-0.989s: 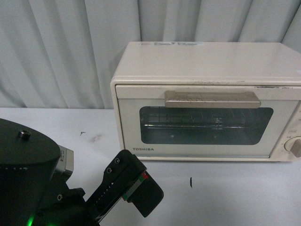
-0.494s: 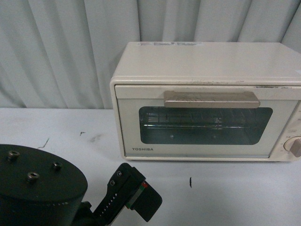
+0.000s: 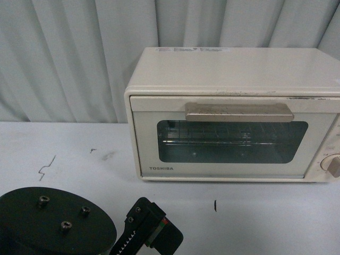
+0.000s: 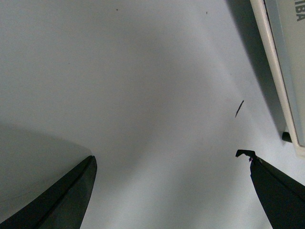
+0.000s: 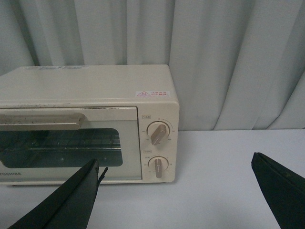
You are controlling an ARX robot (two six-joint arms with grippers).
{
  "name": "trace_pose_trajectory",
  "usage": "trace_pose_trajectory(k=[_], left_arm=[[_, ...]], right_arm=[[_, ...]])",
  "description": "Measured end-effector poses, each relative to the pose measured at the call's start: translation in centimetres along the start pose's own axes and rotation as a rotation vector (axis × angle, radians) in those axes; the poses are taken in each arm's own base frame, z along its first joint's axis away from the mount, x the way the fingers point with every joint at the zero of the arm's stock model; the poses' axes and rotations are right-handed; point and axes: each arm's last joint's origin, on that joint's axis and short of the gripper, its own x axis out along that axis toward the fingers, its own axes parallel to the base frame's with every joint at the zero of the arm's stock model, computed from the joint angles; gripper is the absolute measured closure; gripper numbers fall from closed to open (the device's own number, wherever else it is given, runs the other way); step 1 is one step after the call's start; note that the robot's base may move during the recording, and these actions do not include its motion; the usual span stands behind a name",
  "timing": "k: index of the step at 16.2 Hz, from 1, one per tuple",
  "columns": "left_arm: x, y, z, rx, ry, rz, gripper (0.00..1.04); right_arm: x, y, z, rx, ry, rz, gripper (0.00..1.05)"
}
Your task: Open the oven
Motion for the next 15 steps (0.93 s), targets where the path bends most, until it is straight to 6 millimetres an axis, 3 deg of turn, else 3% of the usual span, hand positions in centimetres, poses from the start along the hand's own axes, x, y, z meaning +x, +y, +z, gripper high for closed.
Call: trace_pose_trajectory(k=[15], left_arm=[[0.13,-0.24,-0.21,-0.001,0.009,0.007,0.07]], right_arm=[[0.0,0.0,0.0,0.0,0.0,0.0,0.06]])
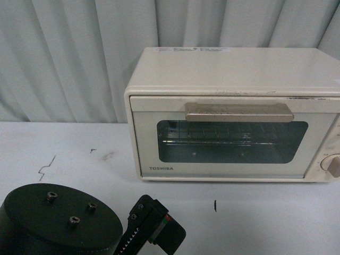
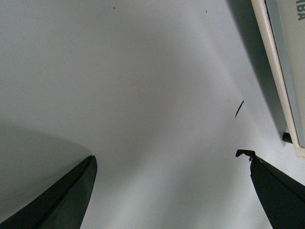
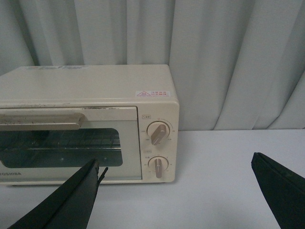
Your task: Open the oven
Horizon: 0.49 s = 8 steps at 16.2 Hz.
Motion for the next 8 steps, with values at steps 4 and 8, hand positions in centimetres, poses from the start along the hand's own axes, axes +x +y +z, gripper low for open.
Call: trace_pose_trajectory(k=[4,8], left_arm=[[0.0,0.0,0.0,0.0,0.0,0.0,0.07],[0.0,0.0,0.0,0.0,0.0,0.0,0.07]], right_arm=[[0.0,0.0,0.0,0.0,0.0,0.0,0.06],[0.35,0.21,0.66,0.03,-0.05,-0.126,0.06]])
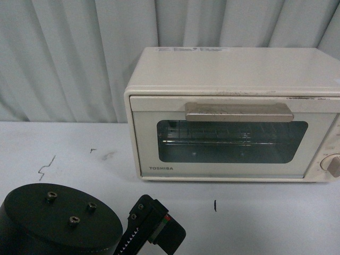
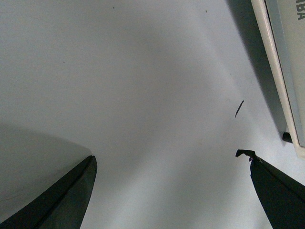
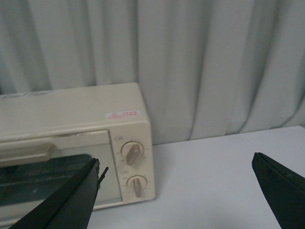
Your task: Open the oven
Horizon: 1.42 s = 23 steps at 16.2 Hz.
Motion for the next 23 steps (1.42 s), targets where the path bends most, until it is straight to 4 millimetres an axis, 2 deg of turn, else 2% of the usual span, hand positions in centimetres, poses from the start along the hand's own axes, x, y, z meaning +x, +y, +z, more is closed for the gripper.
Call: trace_pose_trajectory(k=[2,3,5,7,10,11,12,14,17,21,23], left_arm=[[0.0,0.0,0.0,0.0,0.0,0.001,0.07],[0.0,0.0,0.0,0.0,0.0,0.0,0.07],[0.0,0.0,0.0,0.0,0.0,0.0,0.07],[0.0,0.0,0.0,0.0,0.0,0.0,0.07],[0.0,0.0,0.0,0.0,0.0,0.0,0.07],[0.0,0.0,0.0,0.0,0.001,-0.001,0.07],[0.0,0.0,0.0,0.0,0.001,-0.001,0.07],[0.0,0.0,0.0,0.0,0.0,-0.001,0.07],[0.0,0.0,0.0,0.0,0.0,0.0,0.07],[0.0,0.0,0.0,0.0,0.0,0.0,0.07],[0.0,0.0,0.0,0.0,0.0,0.0,0.07]], right_arm=[[1.8,-0.7,1.0,-0.001,-0.011,-0.238,0.06],[2.9,-1.4,1.6,-0.021,-0.029,-0.293,0.06],[6.5,-1.7,4.2,-0.098,-0.119,-0.23,0.06],[10.8,-1.4,5.9,-0.225,-0.142,-0.143,0.06],[16.9,1.7,6.7,-0.498,-0.126,0.066,0.06],[18.2,2.9,6.9,-0.602,-0.136,0.128,0.06],[19.0,3.8,7.0,-0.681,-0.148,0.182,0.08],[19.8,5.6,6.5,-0.863,-0.145,0.301,0.28],[19.7,7.1,4.9,-1.066,-0.141,0.46,0.59],[18.8,8.3,3.8,-1.146,-0.129,0.672,0.99],[18.2,8.5,3.5,-1.142,-0.133,0.802,1.03]])
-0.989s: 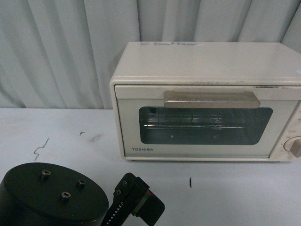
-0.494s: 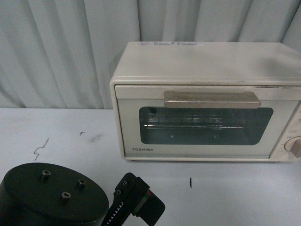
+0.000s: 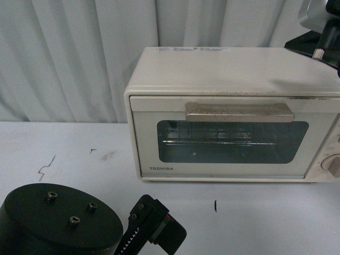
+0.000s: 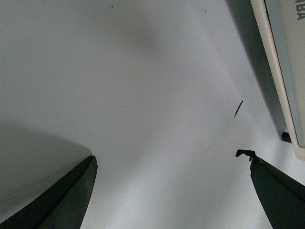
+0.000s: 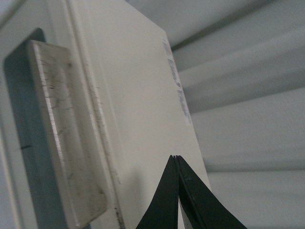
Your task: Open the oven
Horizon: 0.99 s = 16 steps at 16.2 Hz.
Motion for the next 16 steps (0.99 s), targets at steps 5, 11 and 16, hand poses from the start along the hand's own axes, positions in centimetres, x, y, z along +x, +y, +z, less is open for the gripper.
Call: trace_pose_trajectory(k=[5,11,16], left_arm=[[0.0,0.0,0.0,0.0,0.0,0.0,0.07],[0.0,0.0,0.0,0.0,0.0,0.0,0.07],[0.0,0.0,0.0,0.0,0.0,0.0,0.07]], right_arm=[[-0.3,0.8,0.0,-0.054,-0.048,0.112,1.03],[0.7,2.4,-1.0,-0.038,-0.033,0.193,1.03],[1.6,2.7,-1.5,-0.044,-0.025,0.22,1.03]])
